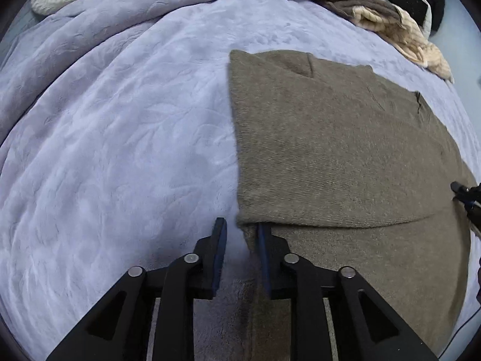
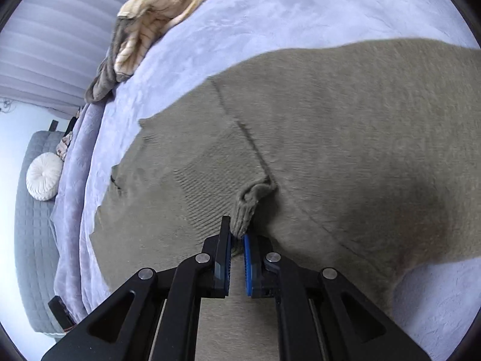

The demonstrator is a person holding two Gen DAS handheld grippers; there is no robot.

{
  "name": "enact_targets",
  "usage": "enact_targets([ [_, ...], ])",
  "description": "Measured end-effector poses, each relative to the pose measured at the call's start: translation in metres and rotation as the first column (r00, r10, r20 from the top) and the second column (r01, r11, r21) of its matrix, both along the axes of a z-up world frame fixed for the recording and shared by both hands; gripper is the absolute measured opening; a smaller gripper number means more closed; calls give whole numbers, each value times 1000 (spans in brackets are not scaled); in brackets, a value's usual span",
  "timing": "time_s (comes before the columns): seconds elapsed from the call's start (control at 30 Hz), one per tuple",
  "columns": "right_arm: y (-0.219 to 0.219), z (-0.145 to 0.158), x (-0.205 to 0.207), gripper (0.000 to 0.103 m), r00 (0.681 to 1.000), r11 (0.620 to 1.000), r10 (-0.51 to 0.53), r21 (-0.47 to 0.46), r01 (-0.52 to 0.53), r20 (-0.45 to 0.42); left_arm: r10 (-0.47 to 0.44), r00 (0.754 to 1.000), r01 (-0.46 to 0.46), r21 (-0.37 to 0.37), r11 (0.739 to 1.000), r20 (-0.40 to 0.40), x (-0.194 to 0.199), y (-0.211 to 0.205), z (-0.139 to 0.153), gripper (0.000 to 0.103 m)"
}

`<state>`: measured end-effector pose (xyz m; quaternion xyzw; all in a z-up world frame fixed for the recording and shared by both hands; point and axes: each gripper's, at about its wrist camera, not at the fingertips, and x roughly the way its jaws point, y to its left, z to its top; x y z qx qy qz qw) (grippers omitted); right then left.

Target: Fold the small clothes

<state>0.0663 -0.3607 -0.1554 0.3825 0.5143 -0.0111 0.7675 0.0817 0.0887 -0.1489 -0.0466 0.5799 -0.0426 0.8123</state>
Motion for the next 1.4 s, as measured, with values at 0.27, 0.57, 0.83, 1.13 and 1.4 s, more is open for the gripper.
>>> enact_targets([
  [0.27,-8,20,-41,19,1000,1000,-18,-15,18,-22,0,1000,2,73,997,-27,-27,19,24,29],
  [0.57,-11,6,-15,21,996,996,-67,-67,63,-65,-37,999,33,96,995,35,-25,-34,38,102],
  [0.83,-7,31,-73,48,998,1000,14,-12,-14,-67,-70,994,76,67,995,-88,-42,-63,32,102],
  [1.13,3,23,-146,49,988,996,9,89,5,-155,-140,977,143,3,990,-163,-56,-114,43,102],
  [1.4,-3,26,-165,49,987,989,-16,142,39,-157,-222,961,228,19,973,-167,-61,-168,56,102],
])
